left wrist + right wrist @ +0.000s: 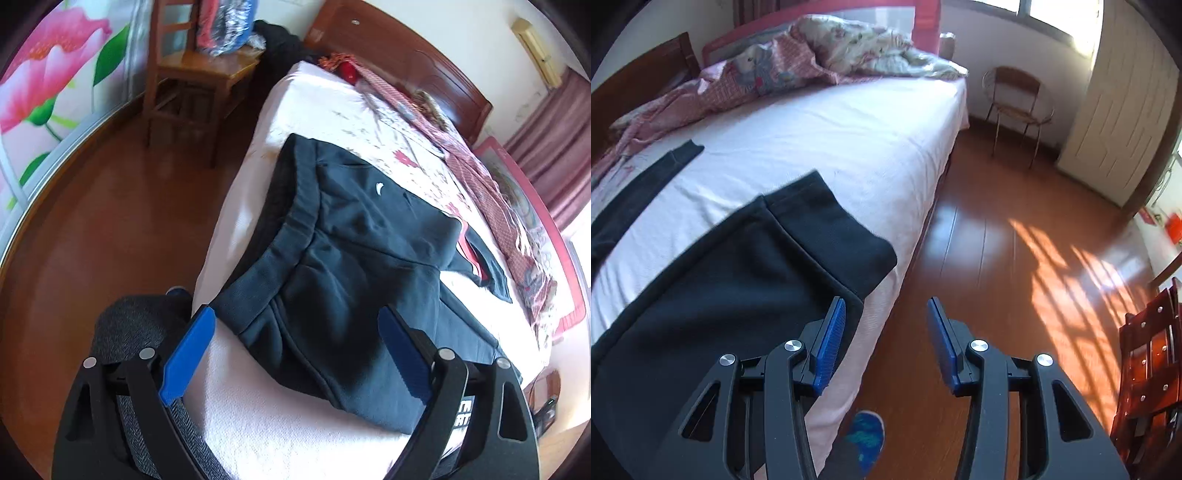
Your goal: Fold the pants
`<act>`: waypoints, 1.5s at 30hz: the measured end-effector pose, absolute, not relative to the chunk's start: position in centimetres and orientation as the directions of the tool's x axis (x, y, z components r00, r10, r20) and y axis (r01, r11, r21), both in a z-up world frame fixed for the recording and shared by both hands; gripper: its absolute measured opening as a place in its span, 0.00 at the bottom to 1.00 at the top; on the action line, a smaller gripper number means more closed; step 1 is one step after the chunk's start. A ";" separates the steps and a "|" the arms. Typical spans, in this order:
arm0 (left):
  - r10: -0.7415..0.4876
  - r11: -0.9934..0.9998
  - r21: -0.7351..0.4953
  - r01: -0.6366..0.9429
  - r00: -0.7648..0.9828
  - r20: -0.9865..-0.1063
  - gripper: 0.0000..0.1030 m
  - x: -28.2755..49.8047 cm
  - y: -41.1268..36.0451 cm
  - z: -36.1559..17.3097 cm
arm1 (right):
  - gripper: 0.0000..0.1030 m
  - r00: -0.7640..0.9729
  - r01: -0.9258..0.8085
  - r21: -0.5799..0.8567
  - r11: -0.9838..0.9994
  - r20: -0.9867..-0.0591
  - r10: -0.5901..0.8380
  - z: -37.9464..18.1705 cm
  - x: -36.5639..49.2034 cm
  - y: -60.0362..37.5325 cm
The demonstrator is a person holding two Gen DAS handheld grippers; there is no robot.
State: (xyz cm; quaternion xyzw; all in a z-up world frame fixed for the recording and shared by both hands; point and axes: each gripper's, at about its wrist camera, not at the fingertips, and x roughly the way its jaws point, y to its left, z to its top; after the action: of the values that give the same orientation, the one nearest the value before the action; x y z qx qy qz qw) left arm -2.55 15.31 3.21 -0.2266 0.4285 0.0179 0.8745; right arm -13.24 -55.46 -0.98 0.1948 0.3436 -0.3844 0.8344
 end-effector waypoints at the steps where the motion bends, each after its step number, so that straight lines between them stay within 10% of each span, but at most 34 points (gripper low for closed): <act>1: -0.172 0.905 -0.376 -0.201 0.634 -0.754 0.88 -2.4 14.9 3.1 | 0.44 0.564 0.671 0.097 0.735 -0.710 -0.422 -0.1 -12.2 -52.9; 5: -0.257 0.920 -0.384 -0.075 0.623 -0.738 0.88 -0.9 12.5 1.7 | 0.44 0.700 0.160 0.057 0.986 -0.711 -0.072 1.1 -6.7 -38.3; 10: -0.295 0.907 -0.415 -0.074 0.591 -0.750 0.88 2.5 10.8 -0.6 | 0.44 0.654 -0.140 -0.226 0.964 -0.752 -0.081 -2.1 -0.3 -25.7; 17: -0.246 0.905 -0.396 -0.156 0.568 -0.786 0.92 6.8 10.0 -3.2 | 0.44 0.635 -0.084 -0.273 0.958 -0.755 -0.160 -4.2 4.7 -24.9; 26: -0.066 0.925 -0.273 -0.266 0.594 -0.802 0.87 8.5 8.9 -3.4 | 0.80 0.637 0.027 -0.290 0.957 -0.733 -0.240 -4.6 9.7 -26.4; 45: -0.228 0.947 -0.314 -0.064 0.554 -0.800 0.90 5.5 12.2 -0.4 | 0.83 0.668 0.022 0.068 0.997 -0.743 0.036 -1.9 -0.1 -24.9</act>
State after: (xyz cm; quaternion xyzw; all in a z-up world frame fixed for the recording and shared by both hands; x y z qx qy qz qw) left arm 5.55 12.25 -0.44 -0.1553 0.4697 -0.0475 0.8678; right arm -0.14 -24.87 -1.90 0.0357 0.4074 0.0037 0.9126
